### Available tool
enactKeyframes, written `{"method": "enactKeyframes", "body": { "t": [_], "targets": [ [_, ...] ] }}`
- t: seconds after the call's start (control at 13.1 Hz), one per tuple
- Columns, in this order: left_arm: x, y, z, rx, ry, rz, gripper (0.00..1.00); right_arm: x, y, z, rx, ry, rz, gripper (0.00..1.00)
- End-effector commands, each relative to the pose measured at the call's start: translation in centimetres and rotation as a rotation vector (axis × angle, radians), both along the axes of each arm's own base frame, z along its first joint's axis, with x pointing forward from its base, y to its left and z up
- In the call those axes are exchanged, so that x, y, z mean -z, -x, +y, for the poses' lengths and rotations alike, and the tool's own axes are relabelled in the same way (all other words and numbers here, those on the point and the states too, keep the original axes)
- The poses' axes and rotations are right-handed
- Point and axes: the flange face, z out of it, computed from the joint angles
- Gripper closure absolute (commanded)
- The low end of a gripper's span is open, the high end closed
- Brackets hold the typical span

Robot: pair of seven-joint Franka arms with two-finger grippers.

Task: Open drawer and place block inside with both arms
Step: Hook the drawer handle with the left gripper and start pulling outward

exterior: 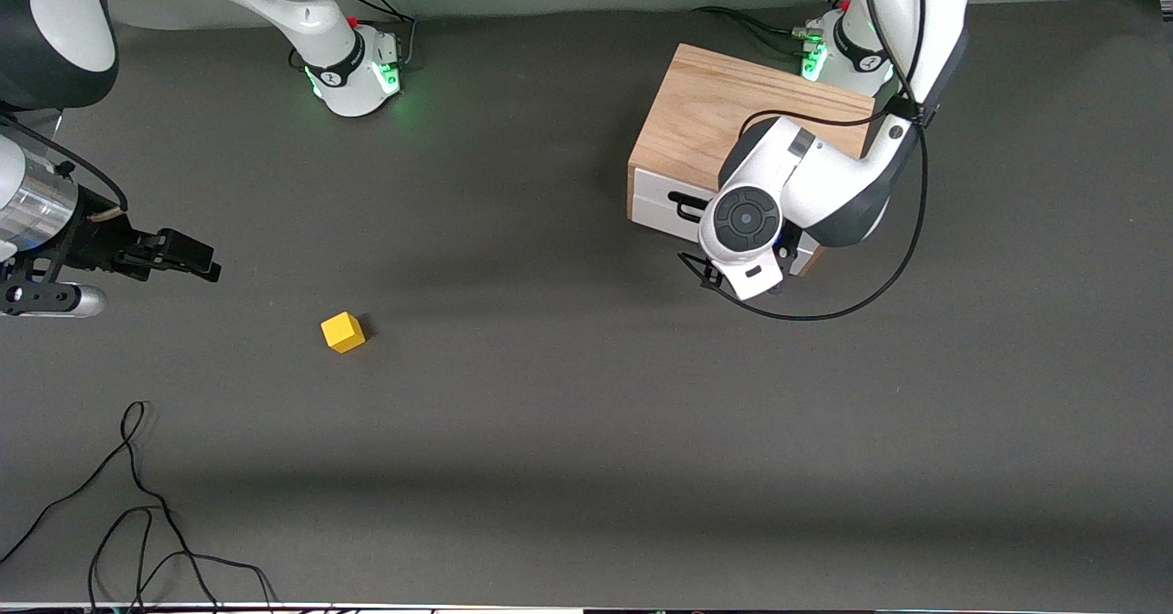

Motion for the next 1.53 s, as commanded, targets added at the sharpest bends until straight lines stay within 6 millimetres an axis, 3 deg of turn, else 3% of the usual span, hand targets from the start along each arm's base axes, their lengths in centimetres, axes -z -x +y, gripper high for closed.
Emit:
{"method": "enactKeyframes", "body": {
  "t": [0.0, 0.54, 1.07, 1.46],
  "targets": [
    [0.5, 0.1, -0.4, -0.008, -0.009, -0.024, 0.00, -0.4, -0.1, -0.1, 0.014, 0.000, 0.006, 0.00],
    [0.7, -1.0, -1.3, 0.016, 0.009, -0.076, 0.00, -0.4, -0.1, -0.1, 0.014, 0.000, 0.006, 0.00],
    [-1.1, -5.0, -2.8, 0.009, 0.079, -0.154, 0.00, -0.4, 0.0, 0.0, 0.021, 0.000, 0.010, 0.00],
    [-1.2, -6.5, -3.4, 0.019, 0.094, -0.202, 0.00, -0.5, -0.1, 0.0, 0.018, 0.000, 0.008, 0.00]
  ]
}}
